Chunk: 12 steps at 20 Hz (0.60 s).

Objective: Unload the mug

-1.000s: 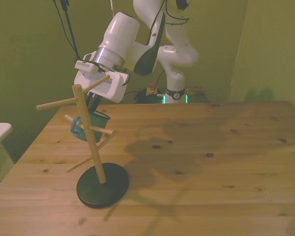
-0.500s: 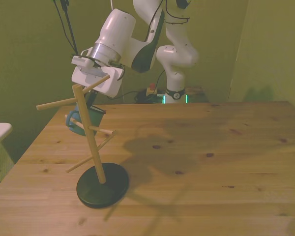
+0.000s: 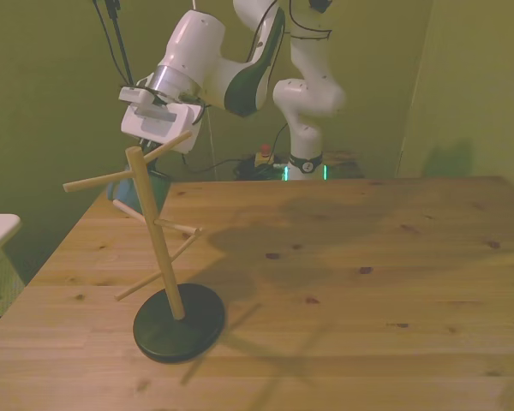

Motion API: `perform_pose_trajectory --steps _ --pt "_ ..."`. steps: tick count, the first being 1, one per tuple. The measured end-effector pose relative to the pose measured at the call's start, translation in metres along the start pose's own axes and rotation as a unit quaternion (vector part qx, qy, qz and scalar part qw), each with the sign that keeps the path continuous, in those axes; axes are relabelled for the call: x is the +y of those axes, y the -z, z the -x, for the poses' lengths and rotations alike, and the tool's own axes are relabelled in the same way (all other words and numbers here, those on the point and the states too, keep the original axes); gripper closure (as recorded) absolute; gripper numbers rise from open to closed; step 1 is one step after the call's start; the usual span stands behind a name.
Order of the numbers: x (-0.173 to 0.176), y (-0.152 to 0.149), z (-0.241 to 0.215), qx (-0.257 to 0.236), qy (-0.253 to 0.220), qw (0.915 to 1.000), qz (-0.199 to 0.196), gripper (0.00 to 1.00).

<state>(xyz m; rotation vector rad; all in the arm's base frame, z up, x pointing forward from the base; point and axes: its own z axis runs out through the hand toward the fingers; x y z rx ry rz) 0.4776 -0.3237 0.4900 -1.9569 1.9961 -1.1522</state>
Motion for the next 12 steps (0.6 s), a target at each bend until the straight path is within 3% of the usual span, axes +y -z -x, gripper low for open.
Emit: perform_pose_trajectory --steps 8,12 --pt "0.014 0.084 0.039 -0.102 0.058 0.9929 -0.019 1.0" --pt "0.013 0.082 0.075 -0.176 0.094 0.9798 0.017 1.0"
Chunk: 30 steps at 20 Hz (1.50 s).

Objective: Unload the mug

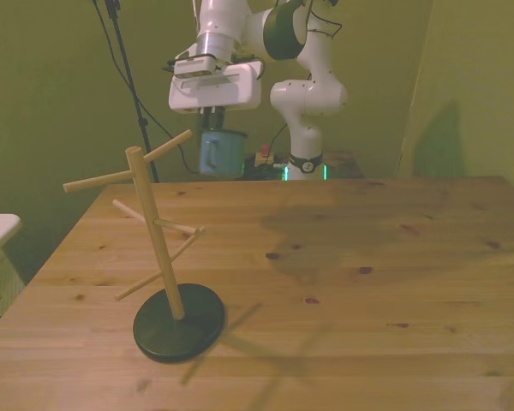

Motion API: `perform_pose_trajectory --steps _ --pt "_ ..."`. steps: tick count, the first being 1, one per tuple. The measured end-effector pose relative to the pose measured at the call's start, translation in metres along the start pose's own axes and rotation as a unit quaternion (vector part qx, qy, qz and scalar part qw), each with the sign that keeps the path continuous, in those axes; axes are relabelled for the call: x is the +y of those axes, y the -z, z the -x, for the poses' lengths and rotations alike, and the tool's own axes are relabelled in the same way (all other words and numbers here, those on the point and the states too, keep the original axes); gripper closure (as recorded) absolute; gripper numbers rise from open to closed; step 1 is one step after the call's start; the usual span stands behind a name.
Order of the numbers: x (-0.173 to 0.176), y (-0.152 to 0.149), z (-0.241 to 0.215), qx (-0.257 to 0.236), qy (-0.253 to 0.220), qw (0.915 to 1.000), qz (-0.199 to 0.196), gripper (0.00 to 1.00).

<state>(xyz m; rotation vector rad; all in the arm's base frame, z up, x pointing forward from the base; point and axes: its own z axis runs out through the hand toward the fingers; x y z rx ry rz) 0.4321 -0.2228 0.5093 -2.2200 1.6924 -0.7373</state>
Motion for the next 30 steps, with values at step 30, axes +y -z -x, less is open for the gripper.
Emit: perform_pose_trajectory --steps 30 --pt "-0.078 -0.171 0.08 -0.112 0.087 0.975 0.171 1.0"
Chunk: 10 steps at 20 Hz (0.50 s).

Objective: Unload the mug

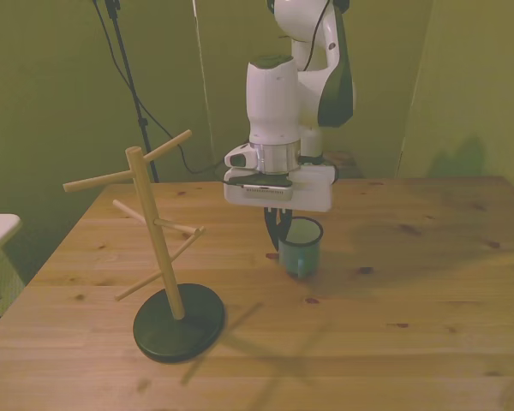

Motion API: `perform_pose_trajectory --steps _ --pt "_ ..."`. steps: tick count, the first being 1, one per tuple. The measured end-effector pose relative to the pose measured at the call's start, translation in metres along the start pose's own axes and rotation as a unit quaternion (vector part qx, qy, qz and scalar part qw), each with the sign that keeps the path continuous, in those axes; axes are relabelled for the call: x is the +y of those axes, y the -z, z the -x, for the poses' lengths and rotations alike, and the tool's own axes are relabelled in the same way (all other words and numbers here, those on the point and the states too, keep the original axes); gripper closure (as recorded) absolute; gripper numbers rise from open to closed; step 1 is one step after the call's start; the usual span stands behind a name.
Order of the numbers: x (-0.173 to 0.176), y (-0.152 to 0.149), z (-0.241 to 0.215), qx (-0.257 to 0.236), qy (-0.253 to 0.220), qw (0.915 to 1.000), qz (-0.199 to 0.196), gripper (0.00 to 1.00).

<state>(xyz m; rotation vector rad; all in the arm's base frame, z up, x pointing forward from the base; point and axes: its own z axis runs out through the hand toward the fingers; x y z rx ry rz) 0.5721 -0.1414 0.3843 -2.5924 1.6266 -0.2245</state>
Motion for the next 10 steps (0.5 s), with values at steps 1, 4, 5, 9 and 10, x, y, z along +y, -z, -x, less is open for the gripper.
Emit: perform_pose_trajectory --steps 1,4,5,9,10 --pt "-0.0003 -0.0019 -0.0008 0.004 -0.001 1.0 0.0 1.0" --pt "-0.0014 -0.0061 0.0004 0.011 -0.002 0.9999 0.003 1.0" --pt "-0.0016 -0.007 0.001 0.012 -0.002 0.9999 0.004 1.0" --pt "-0.0016 -0.0085 0.0022 0.011 -0.001 0.9999 0.005 1.0" --pt "-0.0015 -0.0088 0.0025 0.011 -0.001 0.9999 0.005 1.0"
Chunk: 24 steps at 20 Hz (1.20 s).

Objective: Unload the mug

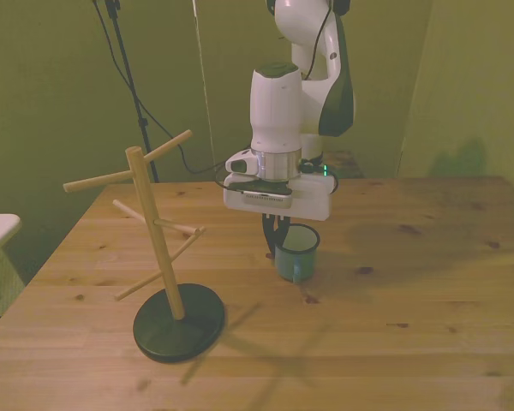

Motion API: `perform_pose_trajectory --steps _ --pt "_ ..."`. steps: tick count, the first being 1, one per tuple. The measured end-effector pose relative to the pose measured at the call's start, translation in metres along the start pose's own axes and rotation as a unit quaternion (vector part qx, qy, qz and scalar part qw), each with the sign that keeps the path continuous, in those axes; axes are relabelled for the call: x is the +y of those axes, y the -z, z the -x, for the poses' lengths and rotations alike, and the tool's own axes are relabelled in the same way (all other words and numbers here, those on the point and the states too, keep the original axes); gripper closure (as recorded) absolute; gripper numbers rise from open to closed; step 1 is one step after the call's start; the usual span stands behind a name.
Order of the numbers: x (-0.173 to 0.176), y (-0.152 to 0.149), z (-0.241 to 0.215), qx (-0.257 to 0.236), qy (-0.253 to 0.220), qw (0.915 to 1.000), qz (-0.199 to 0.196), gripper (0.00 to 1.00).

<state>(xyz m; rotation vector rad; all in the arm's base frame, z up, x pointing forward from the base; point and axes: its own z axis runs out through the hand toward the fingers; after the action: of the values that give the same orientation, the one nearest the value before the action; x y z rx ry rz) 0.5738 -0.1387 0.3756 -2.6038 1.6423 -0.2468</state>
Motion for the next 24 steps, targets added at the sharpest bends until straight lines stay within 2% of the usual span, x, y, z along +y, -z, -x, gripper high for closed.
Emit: perform_pose_trajectory --steps 11,12,24 --pt "0.0014 -0.0024 0.0013 -0.004 -0.003 1.0 0.0 1.0" --pt "0.0018 -0.0029 0.0016 -0.005 -0.004 1.0 0.0 0.0" --pt "0.0053 0.0019 0.0039 -0.011 -0.009 0.9999 -0.006 0.0"
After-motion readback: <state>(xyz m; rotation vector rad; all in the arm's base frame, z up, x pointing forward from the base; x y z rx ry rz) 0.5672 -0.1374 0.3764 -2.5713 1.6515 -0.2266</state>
